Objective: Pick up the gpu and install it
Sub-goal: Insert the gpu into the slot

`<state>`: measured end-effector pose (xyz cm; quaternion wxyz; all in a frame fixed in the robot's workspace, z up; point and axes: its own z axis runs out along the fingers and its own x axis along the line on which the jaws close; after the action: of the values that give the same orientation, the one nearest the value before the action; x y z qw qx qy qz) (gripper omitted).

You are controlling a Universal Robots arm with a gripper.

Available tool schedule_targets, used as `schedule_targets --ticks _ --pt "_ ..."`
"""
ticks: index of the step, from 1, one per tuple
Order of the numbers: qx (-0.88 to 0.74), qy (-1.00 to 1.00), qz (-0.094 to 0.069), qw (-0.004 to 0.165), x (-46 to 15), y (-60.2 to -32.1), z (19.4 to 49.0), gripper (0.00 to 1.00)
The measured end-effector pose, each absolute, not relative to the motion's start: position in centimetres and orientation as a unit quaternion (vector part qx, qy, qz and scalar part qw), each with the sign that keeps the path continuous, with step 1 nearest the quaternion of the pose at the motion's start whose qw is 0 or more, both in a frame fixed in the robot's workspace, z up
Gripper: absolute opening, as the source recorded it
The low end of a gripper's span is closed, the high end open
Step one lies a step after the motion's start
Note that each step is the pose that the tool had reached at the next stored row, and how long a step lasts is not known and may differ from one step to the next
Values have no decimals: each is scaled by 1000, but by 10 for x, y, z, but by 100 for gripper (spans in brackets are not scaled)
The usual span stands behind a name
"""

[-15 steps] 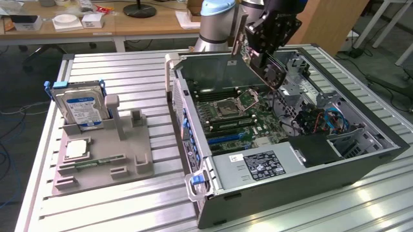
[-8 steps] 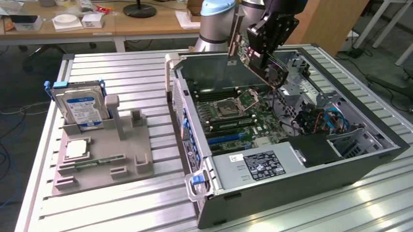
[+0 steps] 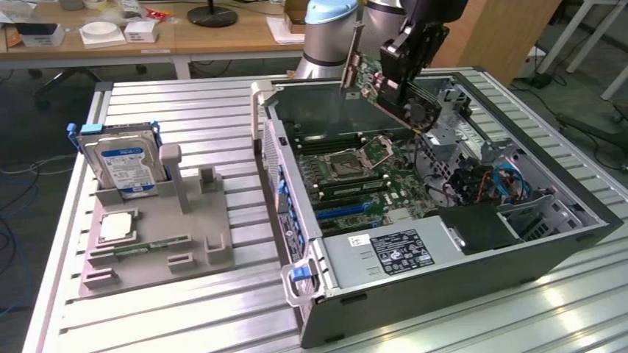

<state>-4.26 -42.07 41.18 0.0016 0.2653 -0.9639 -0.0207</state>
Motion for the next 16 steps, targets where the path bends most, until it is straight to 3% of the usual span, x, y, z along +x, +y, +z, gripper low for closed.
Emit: schedule_targets --ticks 16 --pt "402 -915 -20 5 -43 -421 411 27"
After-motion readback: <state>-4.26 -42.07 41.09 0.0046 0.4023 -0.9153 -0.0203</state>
